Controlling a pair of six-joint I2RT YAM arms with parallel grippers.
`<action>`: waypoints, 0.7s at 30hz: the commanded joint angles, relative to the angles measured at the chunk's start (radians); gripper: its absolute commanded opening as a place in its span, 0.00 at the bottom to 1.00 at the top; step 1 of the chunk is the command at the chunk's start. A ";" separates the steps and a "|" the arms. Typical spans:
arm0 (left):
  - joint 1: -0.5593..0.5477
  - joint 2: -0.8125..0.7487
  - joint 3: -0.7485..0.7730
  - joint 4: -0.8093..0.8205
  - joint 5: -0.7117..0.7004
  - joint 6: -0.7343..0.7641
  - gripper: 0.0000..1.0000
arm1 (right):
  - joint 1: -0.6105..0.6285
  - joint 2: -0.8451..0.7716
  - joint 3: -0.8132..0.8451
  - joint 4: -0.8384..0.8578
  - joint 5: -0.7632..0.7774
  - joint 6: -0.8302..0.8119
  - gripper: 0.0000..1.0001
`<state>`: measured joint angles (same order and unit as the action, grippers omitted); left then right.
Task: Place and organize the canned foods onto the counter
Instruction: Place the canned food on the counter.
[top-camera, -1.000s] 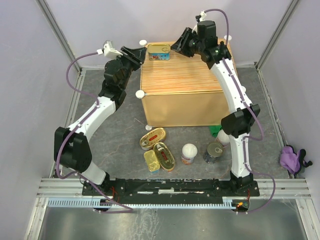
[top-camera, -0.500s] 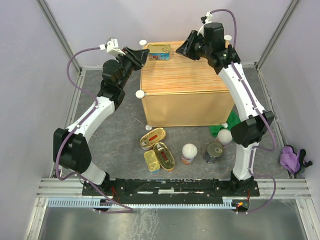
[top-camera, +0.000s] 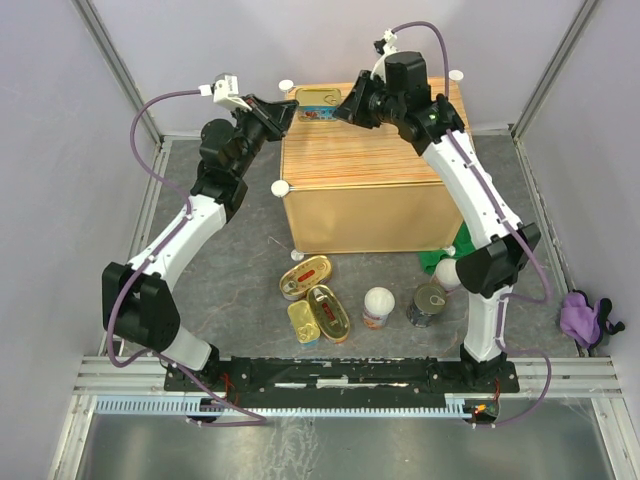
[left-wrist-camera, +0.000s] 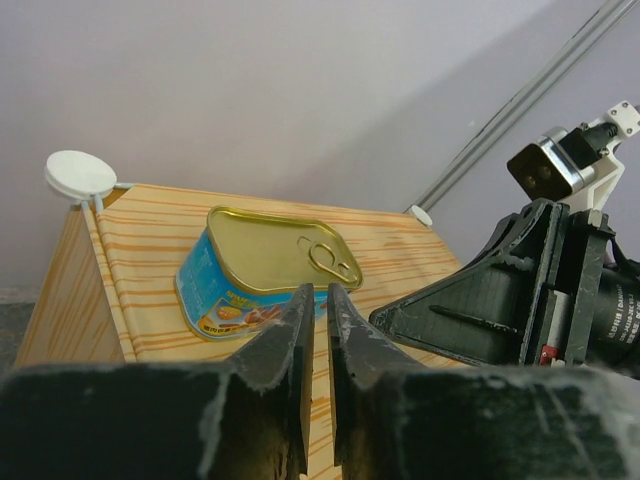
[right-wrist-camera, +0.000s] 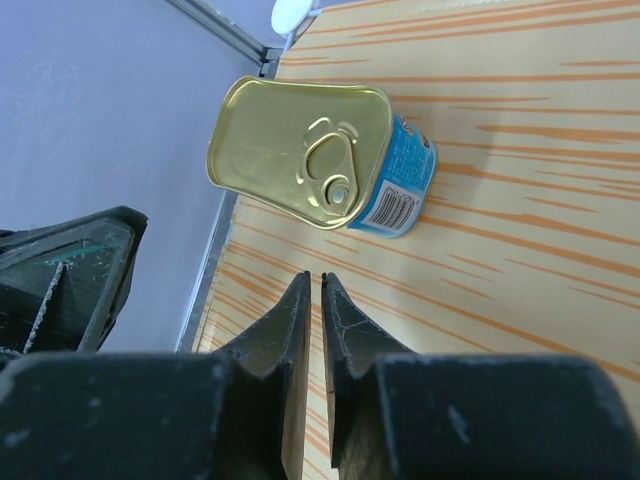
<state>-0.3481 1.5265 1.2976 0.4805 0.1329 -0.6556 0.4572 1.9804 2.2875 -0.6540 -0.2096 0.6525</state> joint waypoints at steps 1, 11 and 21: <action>-0.001 -0.013 0.038 0.000 0.037 0.065 0.15 | -0.001 0.026 0.066 0.012 -0.009 -0.019 0.16; -0.004 0.053 0.086 -0.028 0.057 0.085 0.13 | -0.003 0.128 0.189 -0.023 -0.010 -0.023 0.15; -0.005 0.128 0.148 -0.038 0.065 0.081 0.12 | -0.008 0.191 0.269 -0.036 -0.017 -0.023 0.15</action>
<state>-0.3492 1.6394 1.3872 0.4244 0.1715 -0.6140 0.4553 2.1548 2.4855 -0.7151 -0.2134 0.6483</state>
